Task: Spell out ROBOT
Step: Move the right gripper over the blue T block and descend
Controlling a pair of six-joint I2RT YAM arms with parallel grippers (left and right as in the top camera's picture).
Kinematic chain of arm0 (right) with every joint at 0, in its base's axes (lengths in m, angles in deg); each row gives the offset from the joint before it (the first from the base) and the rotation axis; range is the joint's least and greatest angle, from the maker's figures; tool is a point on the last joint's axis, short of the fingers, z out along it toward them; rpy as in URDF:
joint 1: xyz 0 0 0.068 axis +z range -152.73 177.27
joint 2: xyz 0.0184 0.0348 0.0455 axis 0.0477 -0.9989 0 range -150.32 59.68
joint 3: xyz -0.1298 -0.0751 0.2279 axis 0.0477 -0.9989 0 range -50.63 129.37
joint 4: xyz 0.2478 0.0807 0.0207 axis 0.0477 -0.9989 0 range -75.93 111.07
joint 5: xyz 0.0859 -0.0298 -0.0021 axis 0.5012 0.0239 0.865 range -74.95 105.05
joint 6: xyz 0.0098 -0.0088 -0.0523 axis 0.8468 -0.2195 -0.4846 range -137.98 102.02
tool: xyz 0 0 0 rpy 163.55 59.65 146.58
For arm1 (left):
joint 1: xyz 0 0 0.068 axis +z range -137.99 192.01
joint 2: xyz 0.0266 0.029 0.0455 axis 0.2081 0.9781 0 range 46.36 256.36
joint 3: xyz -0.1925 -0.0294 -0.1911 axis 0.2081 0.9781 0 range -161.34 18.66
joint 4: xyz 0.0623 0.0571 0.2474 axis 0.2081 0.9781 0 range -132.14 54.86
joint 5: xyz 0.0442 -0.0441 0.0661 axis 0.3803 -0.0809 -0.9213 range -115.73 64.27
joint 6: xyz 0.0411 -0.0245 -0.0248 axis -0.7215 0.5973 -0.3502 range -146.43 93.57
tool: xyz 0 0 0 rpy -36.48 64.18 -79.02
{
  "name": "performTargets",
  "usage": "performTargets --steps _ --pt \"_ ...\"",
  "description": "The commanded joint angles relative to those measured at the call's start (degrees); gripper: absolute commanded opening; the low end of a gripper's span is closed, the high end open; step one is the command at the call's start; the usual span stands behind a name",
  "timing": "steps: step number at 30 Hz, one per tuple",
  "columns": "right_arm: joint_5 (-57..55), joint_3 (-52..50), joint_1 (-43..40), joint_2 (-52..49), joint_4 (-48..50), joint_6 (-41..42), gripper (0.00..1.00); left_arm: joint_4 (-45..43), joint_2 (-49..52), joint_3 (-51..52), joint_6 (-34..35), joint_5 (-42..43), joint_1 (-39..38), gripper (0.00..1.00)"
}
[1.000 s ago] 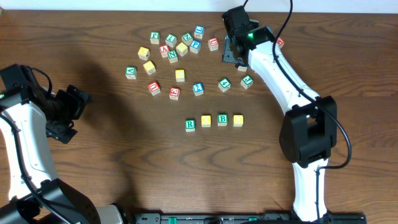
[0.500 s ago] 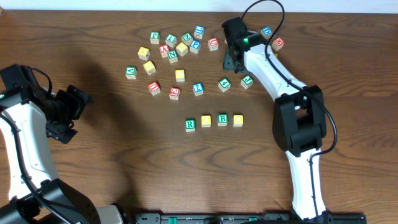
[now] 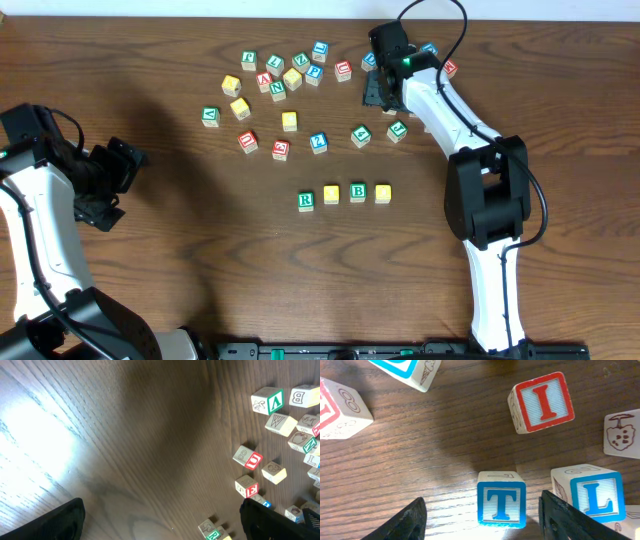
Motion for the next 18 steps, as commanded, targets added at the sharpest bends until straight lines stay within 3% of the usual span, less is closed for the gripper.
performTargets --steps 1,18 --pt "-0.15 0.81 -0.24 -0.50 -0.35 -0.90 0.65 0.79 -0.20 0.61 -0.81 -0.39 0.04 0.98" --pt "-1.86 -1.46 -0.28 -0.52 -0.37 0.42 0.65 2.91 -0.20 0.63 -1.03 -0.39 0.04 0.98"
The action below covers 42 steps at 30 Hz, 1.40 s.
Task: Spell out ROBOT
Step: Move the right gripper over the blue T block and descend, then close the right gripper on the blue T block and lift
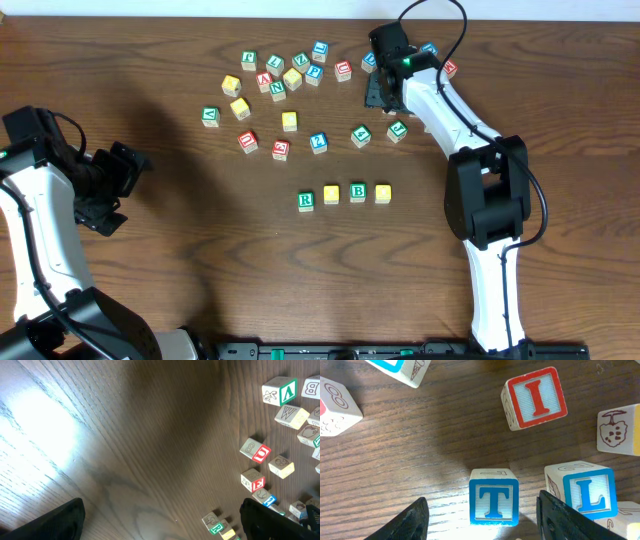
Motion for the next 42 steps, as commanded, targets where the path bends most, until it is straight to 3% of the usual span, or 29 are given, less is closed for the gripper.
performTargets --steps 1,7,14,25,42 --pt "-0.90 -1.92 -0.24 -0.52 0.81 0.59 0.65 0.37 -0.20 0.63 -0.83 -0.44 0.04 0.98" --pt "-0.90 -4.57 -0.26 -0.52 3.13 0.59 0.64 0.37 -0.20 0.63 -0.83 -0.44 0.04 0.97" --pt "-0.90 -4.61 -1.33 -0.52 5.20 0.59 0.49 0.37 -0.20 0.63 -0.94 -0.44 0.04 0.98" --pt "1.29 -5.05 -2.69 -0.52 6.29 0.52 0.49 0.35 -0.20 0.63 -1.68 -0.44 0.04 0.97" --pt "1.46 -7.61 -2.54 -0.50 8.81 0.09 0.32 0.37 -0.20 0.63 -1.70 -0.44 0.04 0.98"
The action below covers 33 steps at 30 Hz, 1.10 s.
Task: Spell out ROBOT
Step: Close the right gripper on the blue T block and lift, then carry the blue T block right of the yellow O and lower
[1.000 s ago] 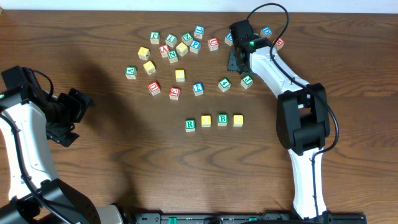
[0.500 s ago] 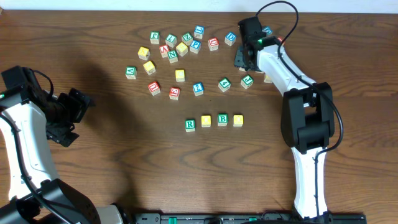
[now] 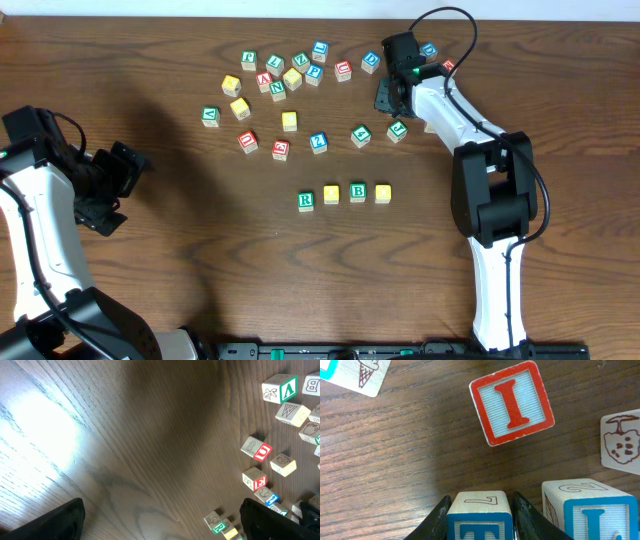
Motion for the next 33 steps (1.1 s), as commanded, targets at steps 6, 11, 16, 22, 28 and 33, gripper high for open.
performTargets --steps 6,11,16,22,28,33 --pt "-0.35 -0.61 -0.55 -0.39 0.48 -0.26 0.24 0.35 -0.20 0.63 -0.57 -0.44 0.04 0.98" --pt "0.17 0.09 -0.57 1.36 -1.01 -0.44 0.22 0.33 -0.20 0.63 -0.57 -0.46 0.04 0.98" --pt "1.33 0.09 -0.57 5.81 -2.64 -1.16 0.23 0.31 -0.20 0.63 -0.57 -0.46 0.04 0.98" --pt "5.66 0.09 -0.57 14.86 -8.26 -1.33 0.25 0.35 -0.20 0.63 -0.57 -0.46 0.04 0.98" --pt "5.95 0.07 -0.52 23.37 -22.93 -2.38 0.25 0.35 -0.20 0.63 -0.57 -0.46 0.04 0.98" --pt "5.95 -0.13 -0.26 25.42 -38.71 -2.38 0.24 0.33 -0.20 0.63 -0.57 -0.44 0.04 0.98"
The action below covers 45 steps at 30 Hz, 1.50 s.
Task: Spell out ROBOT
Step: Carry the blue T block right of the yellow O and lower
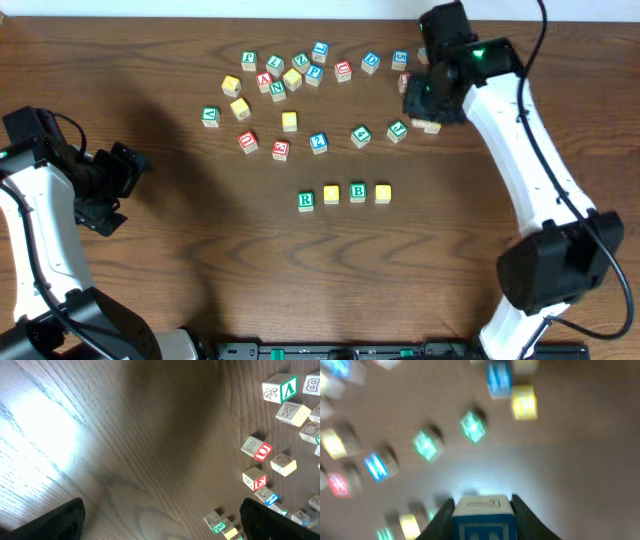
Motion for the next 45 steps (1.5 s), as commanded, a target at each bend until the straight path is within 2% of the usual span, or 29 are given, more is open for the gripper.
performTargets --steps 1,6,12,20,26,34,42,45 --pt "0.26 -1.31 0.00 -0.85 -6.16 -0.70 0.24 0.28 -0.20 0.57 -0.55 -0.44 0.04 0.98" --pt "0.31 -10.01 2.27 -0.85 -6.82 -0.63 0.24 0.28 -0.20 0.57 -0.52 -0.42 0.04 0.98" --pt "0.90 -23.82 4.00 -0.85 5.70 -0.31 0.24 0.35 -0.20 0.57 -0.55 -0.42 0.04 0.98" --pt "0.63 -33.42 3.98 -0.85 18.53 0.48 0.26 0.33 -0.20 0.57 -0.55 -0.42 0.04 0.98" --pt "-0.04 -37.35 4.02 -0.85 24.55 0.46 0.27 0.33 -0.20 0.57 -0.52 -0.42 0.04 0.97" --pt "-2.89 -37.70 4.04 -0.85 28.44 -1.97 0.31 0.31 -0.20 0.57 -0.52 -0.42 0.04 0.98" --pt "-1.36 -37.70 4.04 -0.85 26.38 -1.92 0.32 0.31 -0.20 0.57 -0.55 -0.42 0.04 0.98" --pt "-0.39 -37.73 4.11 -0.85 25.59 -1.95 0.36 0.28 -0.20 0.57 -0.52 -0.42 0.04 0.98"
